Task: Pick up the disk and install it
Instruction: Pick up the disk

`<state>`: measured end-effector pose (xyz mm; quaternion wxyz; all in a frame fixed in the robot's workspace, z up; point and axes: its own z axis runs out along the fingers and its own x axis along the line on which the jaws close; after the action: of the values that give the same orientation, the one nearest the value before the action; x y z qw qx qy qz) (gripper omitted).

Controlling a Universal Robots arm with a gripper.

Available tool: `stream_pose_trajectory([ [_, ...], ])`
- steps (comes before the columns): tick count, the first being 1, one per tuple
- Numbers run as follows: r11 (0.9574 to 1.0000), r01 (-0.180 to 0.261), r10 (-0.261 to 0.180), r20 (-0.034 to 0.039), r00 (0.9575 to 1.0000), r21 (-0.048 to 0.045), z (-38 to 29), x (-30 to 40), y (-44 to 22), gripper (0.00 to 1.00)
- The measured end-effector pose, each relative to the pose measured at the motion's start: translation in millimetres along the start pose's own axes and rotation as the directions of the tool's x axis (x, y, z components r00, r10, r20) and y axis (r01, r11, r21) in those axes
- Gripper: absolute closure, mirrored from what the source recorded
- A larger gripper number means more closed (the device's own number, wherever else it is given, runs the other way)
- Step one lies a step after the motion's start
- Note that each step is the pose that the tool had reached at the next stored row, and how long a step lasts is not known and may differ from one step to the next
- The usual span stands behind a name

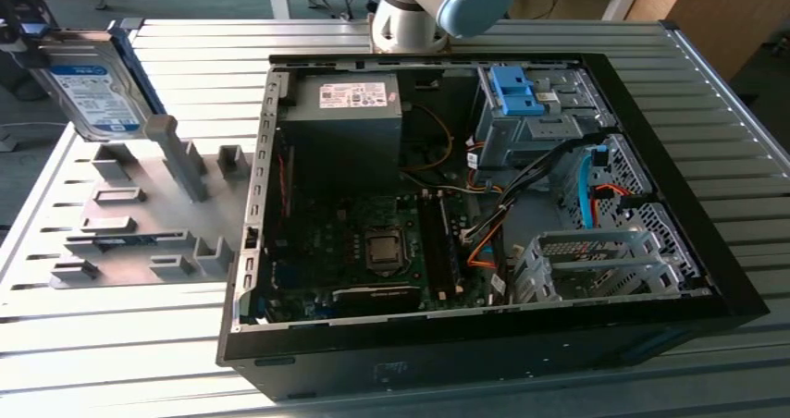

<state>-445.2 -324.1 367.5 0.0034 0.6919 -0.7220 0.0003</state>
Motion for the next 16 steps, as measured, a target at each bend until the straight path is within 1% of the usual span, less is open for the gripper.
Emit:
stream_pose_trajectory([
  [16, 1.0000, 0.000, 0.000, 0.0000, 1.0000, 0.0000, -8.7, 0.0, 0.0, 0.64],
])
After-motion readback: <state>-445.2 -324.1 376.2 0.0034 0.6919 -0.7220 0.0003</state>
